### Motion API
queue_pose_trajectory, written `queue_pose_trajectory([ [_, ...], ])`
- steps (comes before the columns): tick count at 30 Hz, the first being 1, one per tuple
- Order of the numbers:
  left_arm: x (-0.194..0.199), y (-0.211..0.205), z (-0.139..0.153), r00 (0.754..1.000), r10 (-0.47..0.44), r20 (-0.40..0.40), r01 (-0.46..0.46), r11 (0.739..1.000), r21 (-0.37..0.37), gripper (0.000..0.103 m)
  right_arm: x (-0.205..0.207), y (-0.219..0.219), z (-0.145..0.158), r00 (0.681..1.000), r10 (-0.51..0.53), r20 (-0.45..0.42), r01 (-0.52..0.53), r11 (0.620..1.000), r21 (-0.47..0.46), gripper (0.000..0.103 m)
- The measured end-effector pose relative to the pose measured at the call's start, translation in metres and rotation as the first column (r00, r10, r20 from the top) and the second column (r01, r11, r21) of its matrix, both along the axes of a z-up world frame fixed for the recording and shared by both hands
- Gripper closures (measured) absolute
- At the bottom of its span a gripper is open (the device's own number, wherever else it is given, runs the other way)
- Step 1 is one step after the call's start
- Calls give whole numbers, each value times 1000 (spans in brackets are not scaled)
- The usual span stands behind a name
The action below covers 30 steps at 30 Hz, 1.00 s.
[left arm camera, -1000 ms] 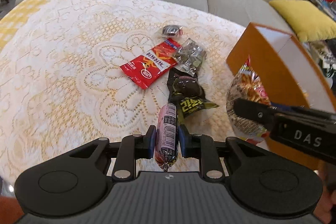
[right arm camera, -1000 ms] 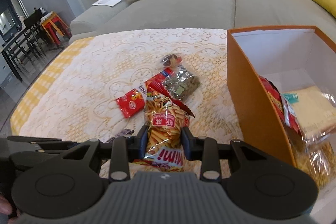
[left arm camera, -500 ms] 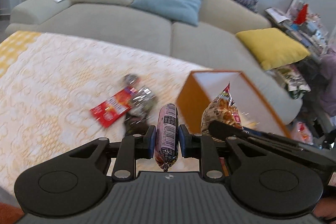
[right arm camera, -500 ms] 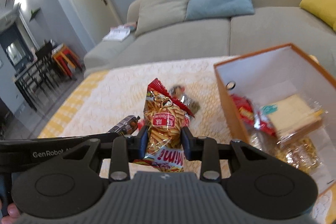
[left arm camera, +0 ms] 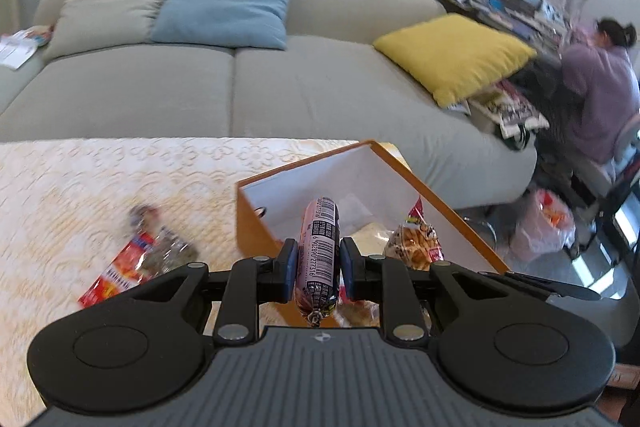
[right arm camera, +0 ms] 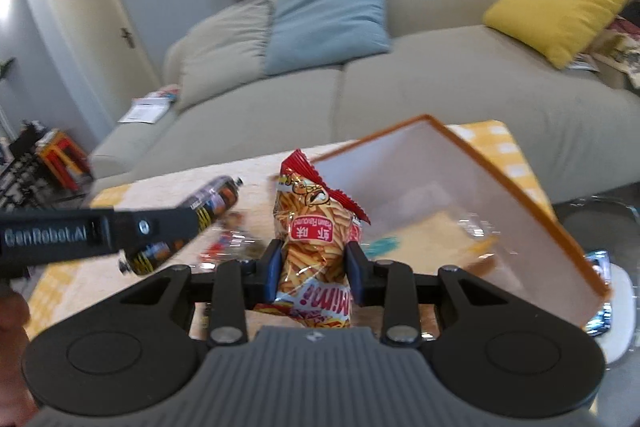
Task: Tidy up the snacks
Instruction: 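Carry the sausage and Mimi bag over the orange box with both grippers, then open both grippers to drop the sausage and Mimi bag into the box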
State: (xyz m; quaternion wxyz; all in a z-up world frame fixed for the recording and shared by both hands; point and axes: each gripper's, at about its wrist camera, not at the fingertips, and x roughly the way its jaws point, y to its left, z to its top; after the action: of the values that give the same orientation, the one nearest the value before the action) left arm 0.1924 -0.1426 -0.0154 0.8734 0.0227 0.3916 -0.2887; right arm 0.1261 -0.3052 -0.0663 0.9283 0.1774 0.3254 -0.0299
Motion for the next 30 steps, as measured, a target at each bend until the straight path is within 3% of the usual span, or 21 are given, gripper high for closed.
queue_pose_trajectory([
  [11, 36, -51, -31, 997, -68, -37, 72, 991, 111, 78, 42, -30, -32, 997, -38, -72, 36, 999, -31, 71],
  [20, 64, -64, -56, 995, -58, -86, 72, 984, 164, 78, 77, -34, -51, 991, -14, -133, 7, 999, -53, 71],
  [30, 77, -71, -76, 991, -24, -135, 55, 971, 232, 78, 85, -35, -61, 985, 17, -169, -24, 999, -43, 66],
])
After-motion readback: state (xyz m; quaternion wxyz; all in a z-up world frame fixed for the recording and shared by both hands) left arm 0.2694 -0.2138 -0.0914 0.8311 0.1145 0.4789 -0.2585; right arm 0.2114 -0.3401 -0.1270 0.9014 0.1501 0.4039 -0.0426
